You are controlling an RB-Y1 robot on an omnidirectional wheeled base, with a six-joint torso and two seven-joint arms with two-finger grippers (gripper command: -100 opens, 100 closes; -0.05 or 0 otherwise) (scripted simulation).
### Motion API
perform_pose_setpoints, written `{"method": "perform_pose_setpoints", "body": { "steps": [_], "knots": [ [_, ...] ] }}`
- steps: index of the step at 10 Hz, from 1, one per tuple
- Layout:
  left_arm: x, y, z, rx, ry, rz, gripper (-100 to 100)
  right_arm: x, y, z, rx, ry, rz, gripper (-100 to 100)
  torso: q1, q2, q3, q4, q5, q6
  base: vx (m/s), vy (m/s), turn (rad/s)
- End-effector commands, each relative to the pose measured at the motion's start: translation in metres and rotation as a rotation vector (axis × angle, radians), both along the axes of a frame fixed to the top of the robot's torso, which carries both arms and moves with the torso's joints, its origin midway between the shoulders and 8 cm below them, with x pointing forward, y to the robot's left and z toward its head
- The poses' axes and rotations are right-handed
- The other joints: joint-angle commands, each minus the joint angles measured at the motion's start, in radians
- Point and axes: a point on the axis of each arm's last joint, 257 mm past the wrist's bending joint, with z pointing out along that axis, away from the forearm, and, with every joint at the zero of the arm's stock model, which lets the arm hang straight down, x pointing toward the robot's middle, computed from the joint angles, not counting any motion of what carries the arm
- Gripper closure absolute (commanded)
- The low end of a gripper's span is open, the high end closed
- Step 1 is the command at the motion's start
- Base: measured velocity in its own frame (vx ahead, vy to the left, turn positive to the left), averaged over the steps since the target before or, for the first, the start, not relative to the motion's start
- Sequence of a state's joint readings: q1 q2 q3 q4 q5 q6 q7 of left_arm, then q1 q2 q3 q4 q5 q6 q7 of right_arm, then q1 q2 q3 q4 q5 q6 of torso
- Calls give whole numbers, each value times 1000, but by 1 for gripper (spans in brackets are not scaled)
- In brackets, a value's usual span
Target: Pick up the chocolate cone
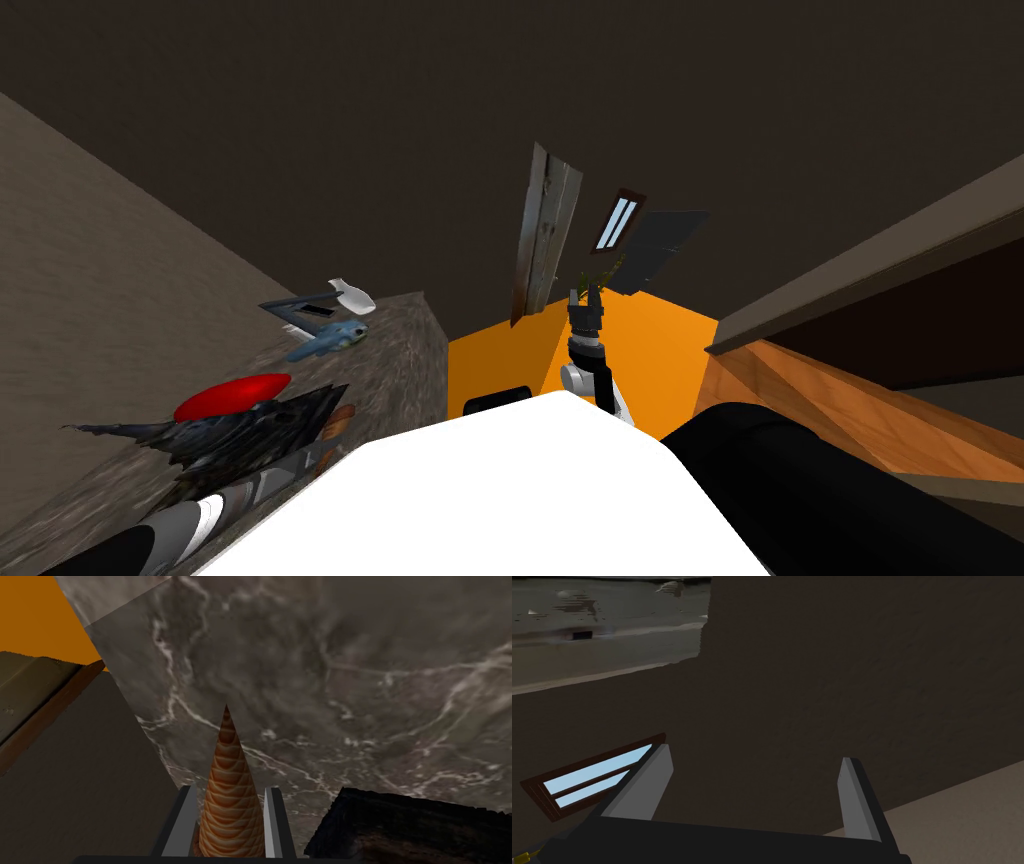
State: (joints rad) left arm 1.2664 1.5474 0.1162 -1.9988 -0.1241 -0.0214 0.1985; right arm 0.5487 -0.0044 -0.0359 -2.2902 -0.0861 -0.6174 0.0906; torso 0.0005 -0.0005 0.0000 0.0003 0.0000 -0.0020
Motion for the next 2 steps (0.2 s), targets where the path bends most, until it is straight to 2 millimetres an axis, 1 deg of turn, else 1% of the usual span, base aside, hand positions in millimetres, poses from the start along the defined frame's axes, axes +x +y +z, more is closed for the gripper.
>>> {"method": "perform_pose_setpoints", "body": {
  "steps": [1,2],
  "knots": [
    [0,0,0,0,0,0,100,0,0,0,0,0,0,0,0,0,0,0,0,0,-10,10,7],
    [0,0,0,0,0,1,0,0,0,0,0,0,0,0,0,-1,0,0,0,0,0,0,0]
  ]
}}
